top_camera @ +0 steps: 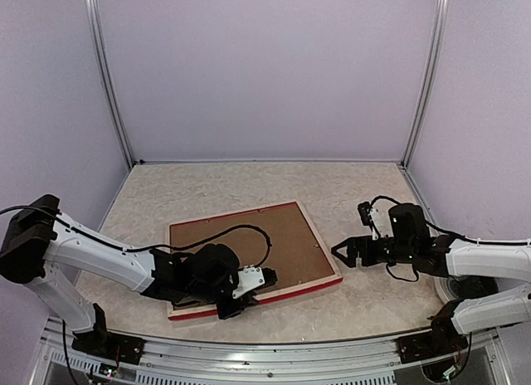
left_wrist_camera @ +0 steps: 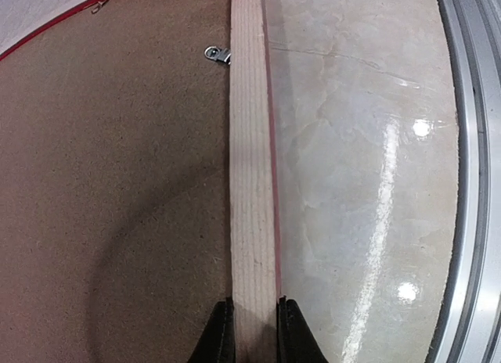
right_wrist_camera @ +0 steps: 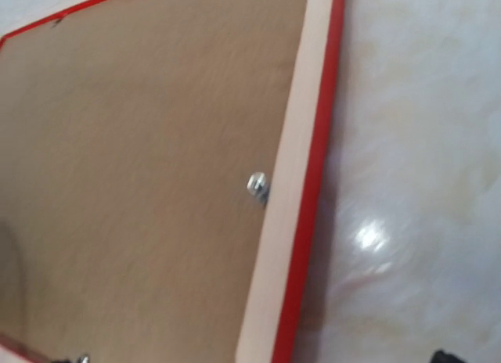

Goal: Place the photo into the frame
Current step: Pick up the photo frame from the center of the board, then pass from the left arm to the right

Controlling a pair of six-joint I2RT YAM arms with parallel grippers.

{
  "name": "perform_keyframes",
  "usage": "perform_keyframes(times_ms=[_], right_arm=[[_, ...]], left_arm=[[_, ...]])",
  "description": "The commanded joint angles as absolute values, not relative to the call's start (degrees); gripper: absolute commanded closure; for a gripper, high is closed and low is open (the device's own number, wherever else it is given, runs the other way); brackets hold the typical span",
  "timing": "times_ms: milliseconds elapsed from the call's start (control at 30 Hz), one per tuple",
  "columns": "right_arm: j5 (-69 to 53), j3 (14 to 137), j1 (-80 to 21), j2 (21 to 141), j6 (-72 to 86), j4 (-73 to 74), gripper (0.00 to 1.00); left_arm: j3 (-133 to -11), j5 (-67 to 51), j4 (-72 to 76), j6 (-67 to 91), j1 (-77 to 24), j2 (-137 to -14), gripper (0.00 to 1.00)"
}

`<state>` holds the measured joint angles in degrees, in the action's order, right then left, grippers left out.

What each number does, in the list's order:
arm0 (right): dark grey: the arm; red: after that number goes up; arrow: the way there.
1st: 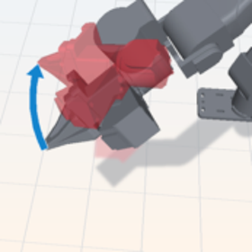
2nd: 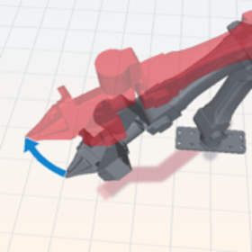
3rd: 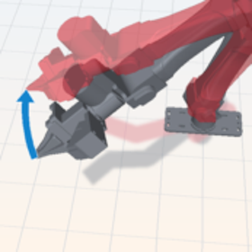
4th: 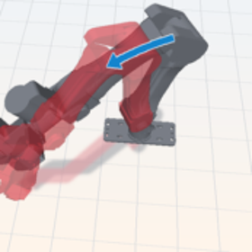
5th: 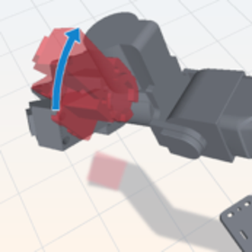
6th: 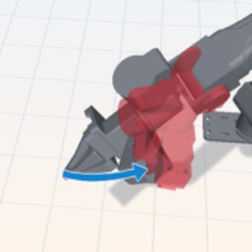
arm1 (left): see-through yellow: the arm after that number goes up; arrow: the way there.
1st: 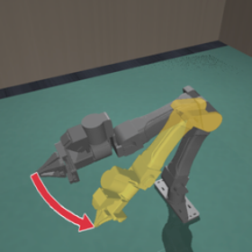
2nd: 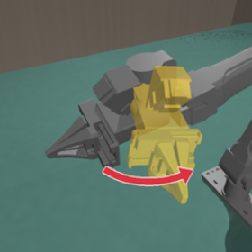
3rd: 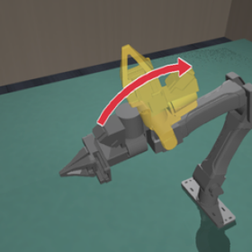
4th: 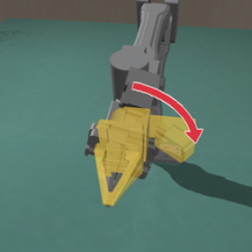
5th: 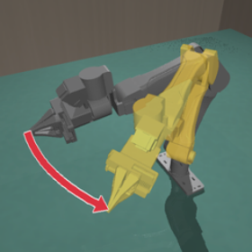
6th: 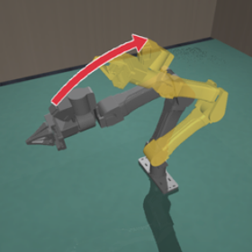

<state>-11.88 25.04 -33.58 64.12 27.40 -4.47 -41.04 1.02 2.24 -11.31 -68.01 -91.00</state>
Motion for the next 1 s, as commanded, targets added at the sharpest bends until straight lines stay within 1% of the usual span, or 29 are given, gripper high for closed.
perform_keyframes(times_ms=[0, 200, 500, 633, 800, 967], right_arm=[[-17.9, 22.5, -33.1, 61.8, 32.4, -6.6, 0.01], [-23.0, 19.6, -33.0, 61.6, 36.7, -10.9, 0.01], [-30.1, 14.5, -32.9, 63.6, 46.8, -23.4, 0.01], [-32.8, 13.2, -32.9, 66.2, 50.5, -29.0, 0.01], [-36.0, 12.5, -32.8, 71.3, 54.3, -36.2, 0.06], [-38.3, 11.5, -32.8, 75.2, 58.8, -45.6, 0.14]], left_arm=[[-42.7, 5.4, 4.9, -11.1, -69.4, -85.7, 1.00], [-42.5, 7.0, 4.7, -10.9, -70.6, -82.9, 1.00], [-41.9, 9.0, 4.7, -10.5, -72.2, -80.9, 1.00], [-41.3, 9.1, 5.2, -10.2, -72.6, -80.2, 1.00], [-40.5, 9.1, 5.8, -9.9, -72.9, -79.2, 1.00], [-39.5, 8.8, 6.1, -9.3, -73.2, -78.8, 1.00]])
